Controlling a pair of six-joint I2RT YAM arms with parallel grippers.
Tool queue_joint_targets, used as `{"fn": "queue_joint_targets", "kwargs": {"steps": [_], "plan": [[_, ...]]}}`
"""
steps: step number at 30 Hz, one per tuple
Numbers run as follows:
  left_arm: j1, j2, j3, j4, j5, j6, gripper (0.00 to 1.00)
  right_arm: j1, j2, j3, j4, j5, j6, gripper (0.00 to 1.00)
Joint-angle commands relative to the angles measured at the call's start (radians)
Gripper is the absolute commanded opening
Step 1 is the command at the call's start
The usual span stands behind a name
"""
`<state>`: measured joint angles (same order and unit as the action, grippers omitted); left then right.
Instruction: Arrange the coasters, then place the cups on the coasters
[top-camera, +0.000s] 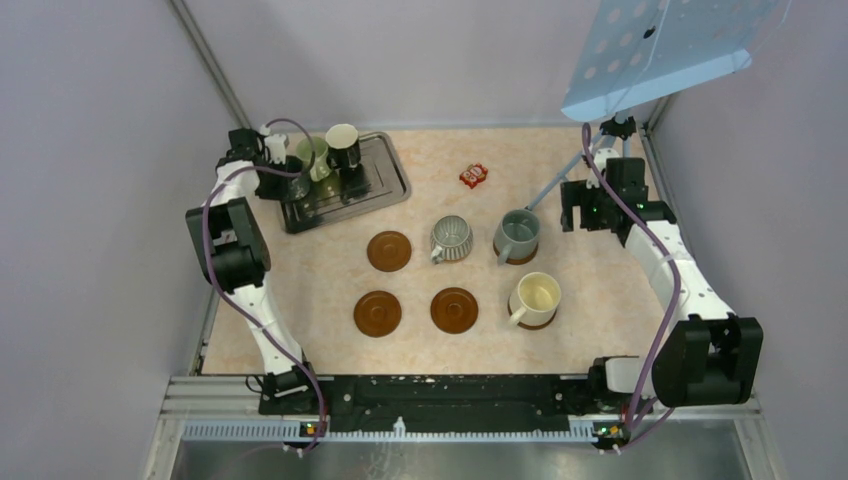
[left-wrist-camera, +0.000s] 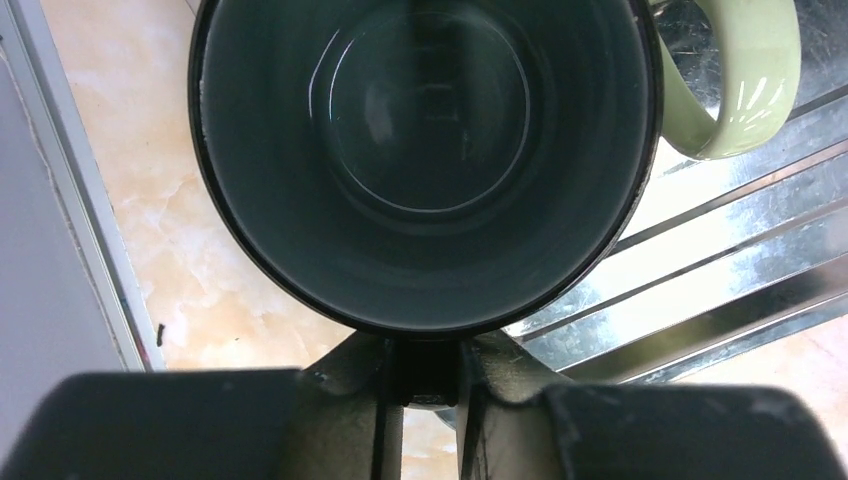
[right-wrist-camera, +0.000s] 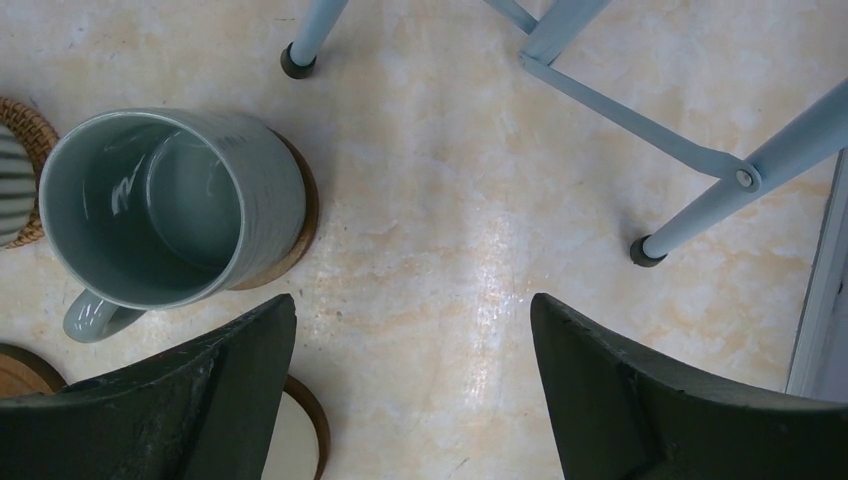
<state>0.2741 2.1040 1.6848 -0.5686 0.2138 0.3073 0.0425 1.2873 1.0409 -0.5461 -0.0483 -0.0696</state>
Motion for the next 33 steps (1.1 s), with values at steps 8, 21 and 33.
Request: {"fn": "queue_joint_targets", "kwargs": {"steps": [8,21,33], "plan": [[0.001,-0.109,-0.031,0.081,0.020,-0.034,0.00,-0.006,-0.015,0.053,0.005,0.005,-0.016,0.86],[-0.114,-0.442,-0.084,0.078,0.076,-0.101,0.00,-0.005,-0.046,0.017,0.016,-0.016,-0.016,0.86],[-0.633,-0.814,-0.487,0.167,-0.111,-0.292,0.00,-0.006,-0.175,-0.048,-0.021,0.044,-0.047,0.87]]}}
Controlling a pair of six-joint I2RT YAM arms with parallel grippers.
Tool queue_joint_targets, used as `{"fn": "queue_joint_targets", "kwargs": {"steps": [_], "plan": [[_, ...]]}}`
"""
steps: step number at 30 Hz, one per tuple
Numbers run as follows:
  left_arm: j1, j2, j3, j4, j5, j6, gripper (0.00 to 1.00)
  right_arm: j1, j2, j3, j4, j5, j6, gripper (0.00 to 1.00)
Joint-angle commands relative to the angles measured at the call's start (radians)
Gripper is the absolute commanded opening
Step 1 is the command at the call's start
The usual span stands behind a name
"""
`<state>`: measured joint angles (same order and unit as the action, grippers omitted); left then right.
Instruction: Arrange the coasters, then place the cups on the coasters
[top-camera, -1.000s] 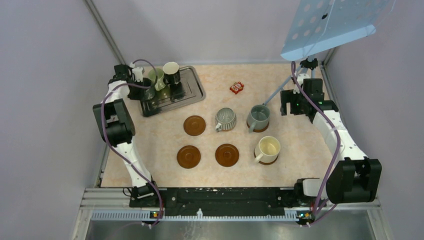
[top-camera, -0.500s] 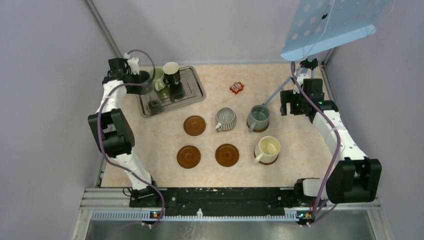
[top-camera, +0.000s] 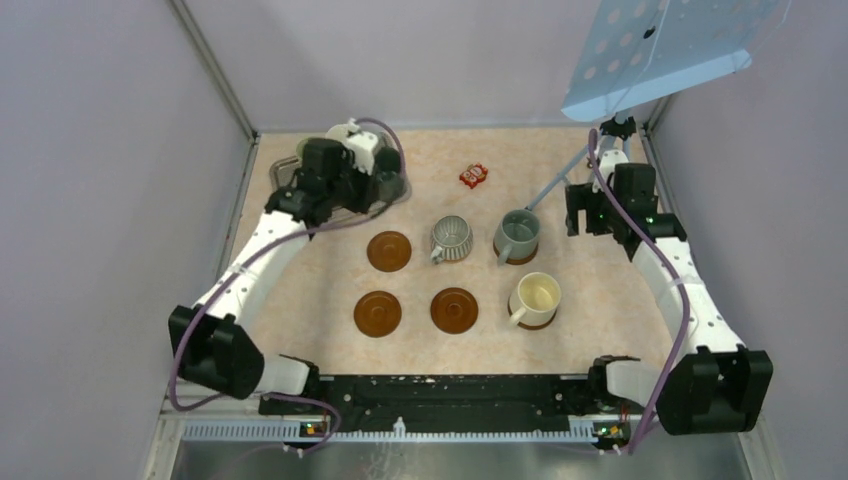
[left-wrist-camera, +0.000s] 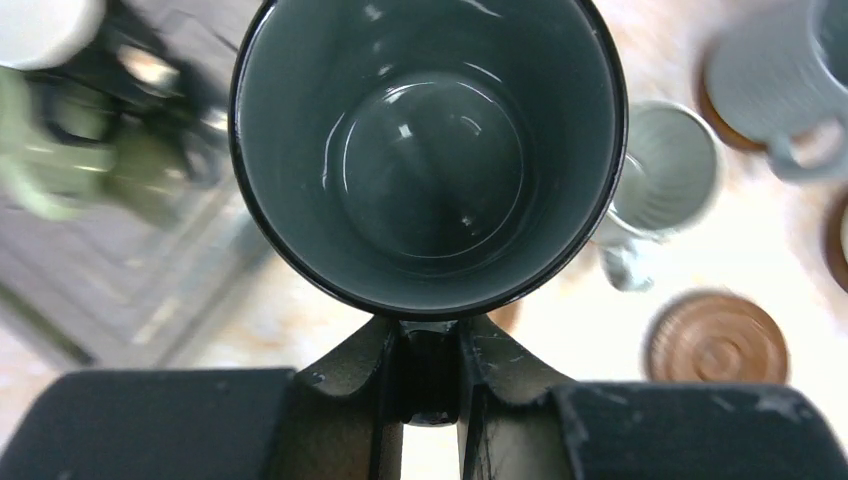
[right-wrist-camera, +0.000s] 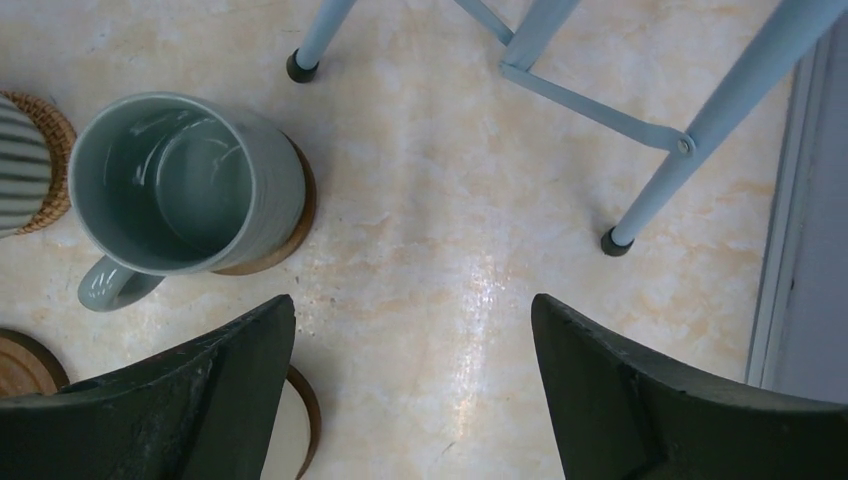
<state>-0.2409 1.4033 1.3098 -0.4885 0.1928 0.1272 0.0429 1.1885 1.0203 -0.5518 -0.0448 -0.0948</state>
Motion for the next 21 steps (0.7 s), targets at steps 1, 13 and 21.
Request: {"fn": "queue_joint_targets", "kwargs": {"steps": [1,13,21], "plan": [[-0.164,-0.135,-0.149,0.099,-0.104,-0.121,0.00,-0.006,-0.095,-0.038,-0.018,0.064,-0.022,0.88],[-0.497,-0.241,-0.383,0.064,-0.089,-0.264,0.00,-0.006,-0.213,-0.108,-0.028,0.185,-0.037,0.90],[-0.620,-0.244,-0.428,0.113,-0.129,-0.281,0.00,-0.006,-0.238,-0.114,-0.045,0.189,-0.045,0.90]]}}
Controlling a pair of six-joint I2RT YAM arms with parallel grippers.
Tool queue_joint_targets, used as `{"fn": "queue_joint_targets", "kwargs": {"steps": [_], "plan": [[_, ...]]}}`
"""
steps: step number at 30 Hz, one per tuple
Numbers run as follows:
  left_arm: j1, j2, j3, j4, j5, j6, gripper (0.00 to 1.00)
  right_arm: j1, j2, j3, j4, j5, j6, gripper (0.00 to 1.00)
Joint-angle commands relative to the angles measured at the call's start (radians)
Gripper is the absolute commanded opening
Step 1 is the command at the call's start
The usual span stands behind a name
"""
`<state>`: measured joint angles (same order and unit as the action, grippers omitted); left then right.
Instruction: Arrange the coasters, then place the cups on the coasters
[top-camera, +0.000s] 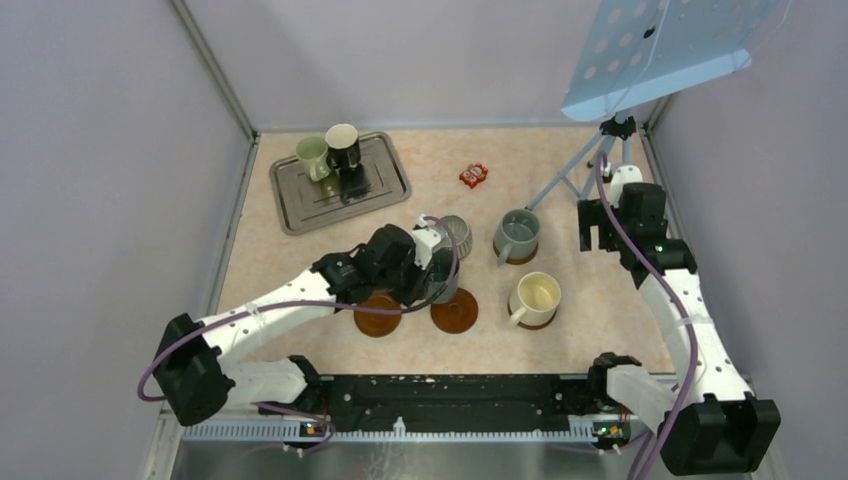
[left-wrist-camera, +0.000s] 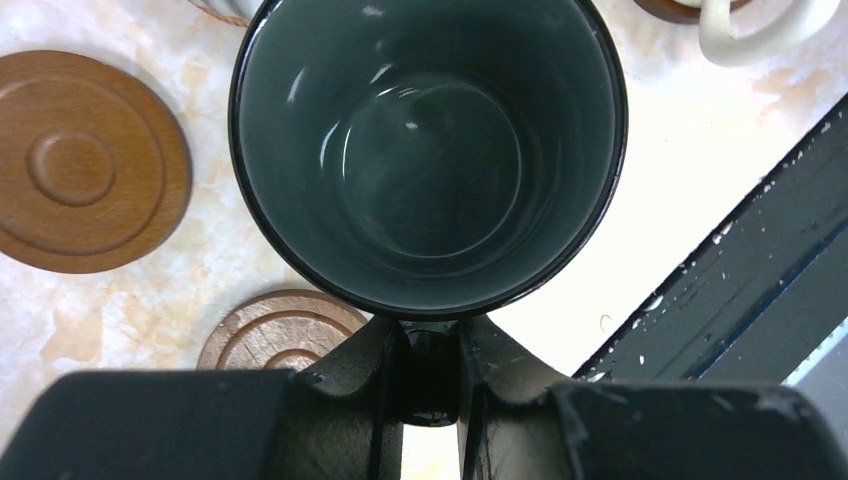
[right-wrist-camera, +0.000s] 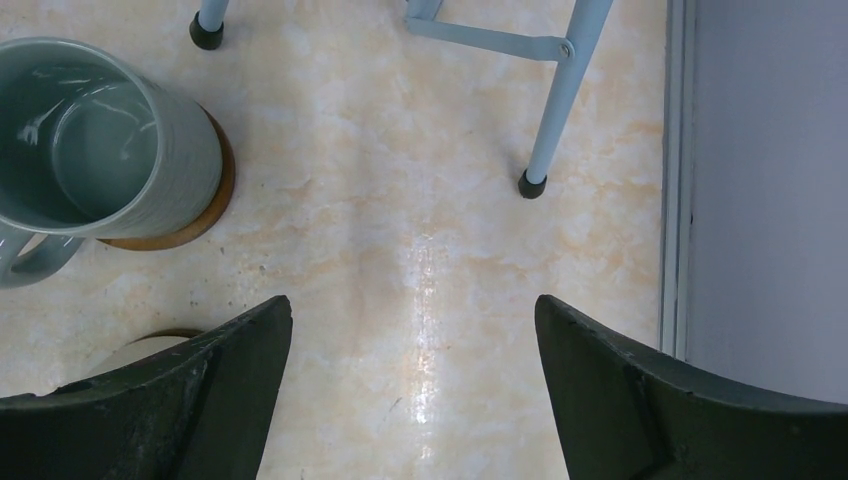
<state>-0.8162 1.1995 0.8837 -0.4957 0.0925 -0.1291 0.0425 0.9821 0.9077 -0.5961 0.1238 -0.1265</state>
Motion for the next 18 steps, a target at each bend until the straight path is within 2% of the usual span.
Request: {"fn": "queue_joint_targets", "kwargs": {"steps": [1,11,18], "plan": [[-0.056,-0.041,-0.002,0.129,-0.047,-0.026,0.00,-0.006,-0.034,-0.001,-0.003,0.019,-0.014,0.90],[-0.214,-0.015,-0.049,0.235,-0.197,-0.026,0.00,-0.006,-0.036,-0.020,0.012,0.005,-0.015,0.90],[-0.237,0.004,-0.091,0.279,-0.216,-0.052,0.00,-0.005,-0.039,-0.011,0.006,0.009,-0.032,0.90]]}}
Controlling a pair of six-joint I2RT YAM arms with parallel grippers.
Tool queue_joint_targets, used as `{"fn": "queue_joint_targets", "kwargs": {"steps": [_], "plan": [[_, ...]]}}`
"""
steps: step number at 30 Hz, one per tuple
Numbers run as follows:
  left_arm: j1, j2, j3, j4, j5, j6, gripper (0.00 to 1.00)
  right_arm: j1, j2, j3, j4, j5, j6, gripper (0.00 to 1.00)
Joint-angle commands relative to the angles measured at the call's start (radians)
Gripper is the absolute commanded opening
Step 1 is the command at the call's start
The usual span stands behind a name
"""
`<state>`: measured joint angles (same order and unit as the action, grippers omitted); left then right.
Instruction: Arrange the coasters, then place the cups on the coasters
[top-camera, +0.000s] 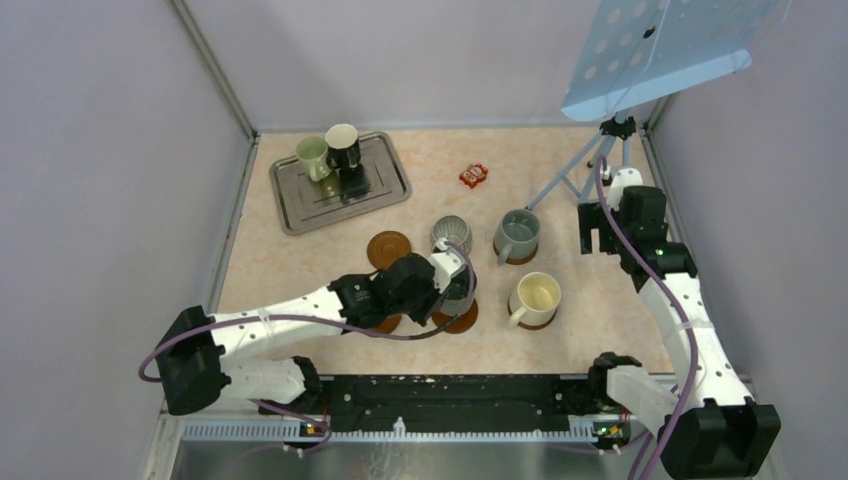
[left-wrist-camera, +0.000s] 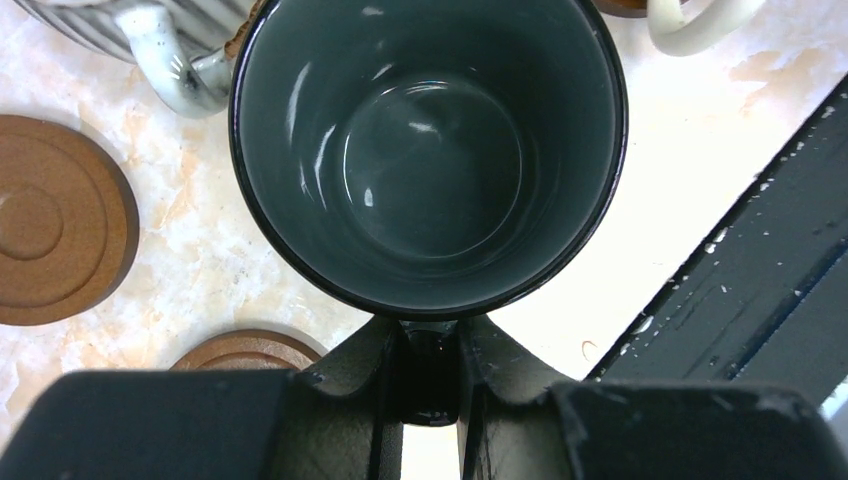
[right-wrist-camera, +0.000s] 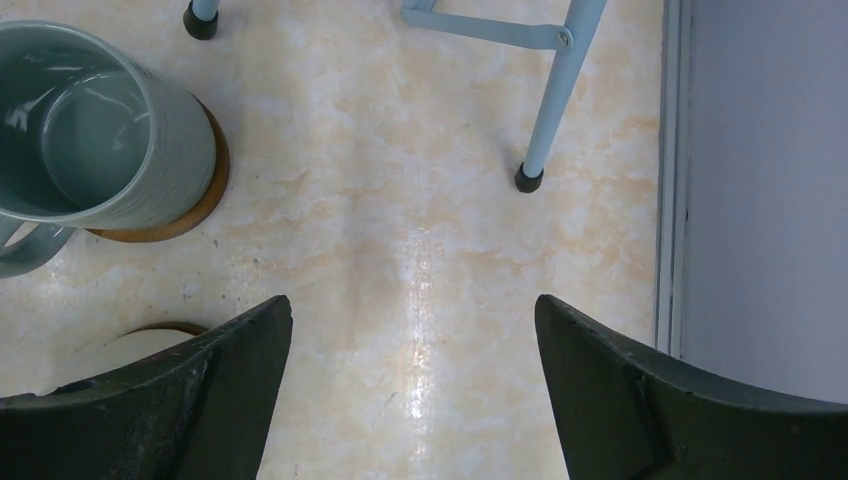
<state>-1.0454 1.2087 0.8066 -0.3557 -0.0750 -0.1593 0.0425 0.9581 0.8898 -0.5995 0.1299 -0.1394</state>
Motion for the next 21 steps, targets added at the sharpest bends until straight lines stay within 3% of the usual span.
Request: {"fn": "queue_joint_targets", "kwargs": {"steps": [1,21], "plan": [[-0.008,-0.004,-0.023,0.144,-0.051,-0.020,0.00,-0.006,-0.017,0.005,0.010,0.001,-0.019,0.90],[-0.018,0.053,-0.136,0.313,-0.029,0.055,0.00,-0.005,-0.022,0.002,-0.023,-0.011,0.010,0.90]]}}
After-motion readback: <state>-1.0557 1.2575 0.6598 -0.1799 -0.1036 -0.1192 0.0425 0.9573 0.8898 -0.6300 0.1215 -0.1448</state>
